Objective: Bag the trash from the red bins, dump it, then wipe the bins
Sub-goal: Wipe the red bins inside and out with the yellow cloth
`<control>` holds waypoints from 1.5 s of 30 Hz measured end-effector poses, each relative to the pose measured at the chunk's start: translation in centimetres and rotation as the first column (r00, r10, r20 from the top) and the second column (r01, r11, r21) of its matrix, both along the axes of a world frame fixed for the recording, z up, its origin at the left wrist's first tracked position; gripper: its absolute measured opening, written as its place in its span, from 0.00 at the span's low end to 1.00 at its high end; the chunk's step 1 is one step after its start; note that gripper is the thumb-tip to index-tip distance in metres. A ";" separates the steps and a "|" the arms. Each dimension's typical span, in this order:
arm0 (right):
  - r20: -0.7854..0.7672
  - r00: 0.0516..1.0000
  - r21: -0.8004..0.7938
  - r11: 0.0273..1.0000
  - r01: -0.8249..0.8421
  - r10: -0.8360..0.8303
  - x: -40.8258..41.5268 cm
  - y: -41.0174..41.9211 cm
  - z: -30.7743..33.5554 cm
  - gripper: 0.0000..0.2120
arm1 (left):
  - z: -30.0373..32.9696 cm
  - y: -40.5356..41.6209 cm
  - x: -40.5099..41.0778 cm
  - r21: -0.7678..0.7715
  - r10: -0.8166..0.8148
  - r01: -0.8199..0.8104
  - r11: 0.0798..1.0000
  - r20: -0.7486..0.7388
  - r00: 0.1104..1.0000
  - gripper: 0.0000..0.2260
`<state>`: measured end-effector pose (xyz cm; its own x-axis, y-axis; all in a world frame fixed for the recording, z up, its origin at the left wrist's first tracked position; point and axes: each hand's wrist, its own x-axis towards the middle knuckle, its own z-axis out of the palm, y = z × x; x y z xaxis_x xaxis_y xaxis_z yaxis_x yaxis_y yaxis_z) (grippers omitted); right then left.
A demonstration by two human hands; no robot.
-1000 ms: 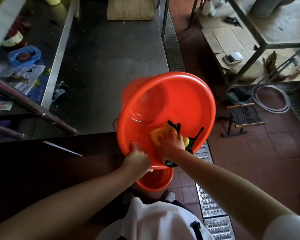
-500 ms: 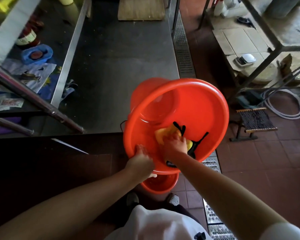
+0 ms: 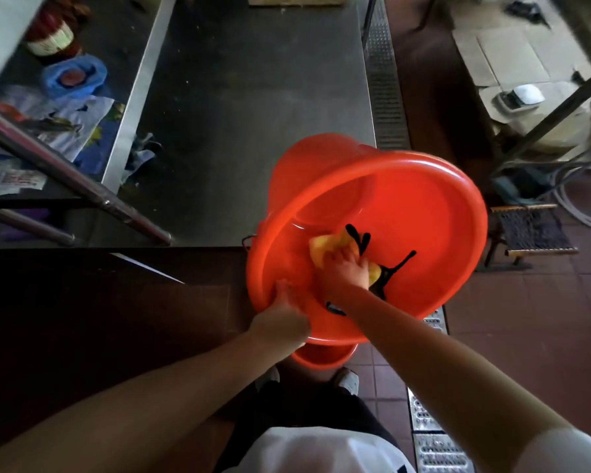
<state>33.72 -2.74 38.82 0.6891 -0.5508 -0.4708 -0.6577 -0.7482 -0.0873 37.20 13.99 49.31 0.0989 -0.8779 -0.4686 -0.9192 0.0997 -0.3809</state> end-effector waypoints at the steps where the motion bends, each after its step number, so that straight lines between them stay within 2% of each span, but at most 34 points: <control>1: 0.044 0.998 0.032 0.999 -0.038 0.037 0.0 0.7 -0.2 0.22 | -0.2 0.1 0.0 -0.009 0.007 -0.007 1.000 0.011 1.000 0.20; 4: 0.095 0.979 0.095 0.977 -0.191 0.182 -0.8 -1.7 -0.6 0.22 | -1.0 0.1 -0.5 0.033 -0.015 0.011 0.999 0.102 0.995 0.22; 6: 0.070 0.980 0.043 0.981 -0.189 0.185 -1.1 -4.8 -1.2 0.20 | -1.3 -0.1 -1.2 0.017 -0.008 0.006 1.000 0.145 0.989 0.22; 9: -0.018 0.984 -0.073 0.981 -0.178 0.177 0.9 -6.8 -2.1 0.16 | -1.1 -0.3 -1.9 -0.016 0.032 -0.030 0.999 0.135 0.990 0.20; 12: 0.005 0.990 0.011 0.989 -0.144 0.144 3.4 -5.5 -3.1 0.18 | -1.4 0.1 -1.4 -0.071 0.068 -0.062 0.996 0.090 0.994 0.20; 18: 0.044 0.996 0.097 0.992 -0.080 0.076 2.7 -4.9 -2.8 0.23 | -2.5 0.5 -1.5 -0.086 0.048 -0.035 0.996 0.153 0.987 0.19; 22: 0.032 0.998 0.186 0.981 -0.060 0.055 0.7 -2.6 -0.5 0.21 | -2.0 0.5 -1.1 -0.065 0.101 -0.095 0.993 0.083 0.992 0.22; 26: 0.106 0.989 0.117 0.986 -0.117 0.105 -3.3 0.3 1.3 0.18 | -2.0 1.0 -0.9 -0.056 0.048 -0.044 0.997 0.087 0.995 0.23; 28: 0.121 0.983 0.112 0.983 -0.149 0.135 -5.2 1.6 2.1 0.20 | -2.1 1.0 -0.9 -0.026 0.056 -0.053 0.998 0.133 0.990 0.26; 32: 0.065 0.970 0.069 0.968 -0.240 0.236 -8.6 3.9 3.6 0.27 | -3.5 0.9 -0.9 -0.026 0.041 -0.040 0.999 0.037 0.999 0.29; 35: 0.137 0.949 0.105 0.948 -0.300 0.285 -11.0 3.8 5.5 0.29 | -3.4 0.9 -0.4 -0.055 0.047 -0.047 0.997 -0.001 0.999 0.27; 37: 0.194 0.905 0.016 0.921 -0.389 0.379 -12.3 3.0 6.5 0.29 | -3.4 1.1 -0.1 -0.075 0.054 -0.056 0.996 -0.021 0.998 0.28; 39: 0.161 0.887 -0.113 0.901 -0.418 0.432 -12.6 2.9 7.1 0.29 | -3.1 1.2 0.1 -0.093 0.058 -0.062 0.994 -0.046 0.997 0.32; 42: 0.041 0.939 -0.066 0.938 -0.339 0.342 -11.1 3.4 6.9 0.31 | -2.6 1.2 0.2 -0.100 0.070 -0.080 0.992 -0.105 0.992 0.34; 45: -0.027 0.954 -0.011 0.954 -0.300 0.300 -9.0 3.5 6.3 0.28 | -2.0 1.3 0.7 -0.070 0.089 -0.098 0.993 -0.125 0.988 0.35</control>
<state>24.68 0.72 45.13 0.8116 -0.3277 -0.4836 -0.4048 -0.9124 -0.0611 37.92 15.27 47.30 0.1284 -0.9008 -0.4149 -0.9631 -0.0134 -0.2689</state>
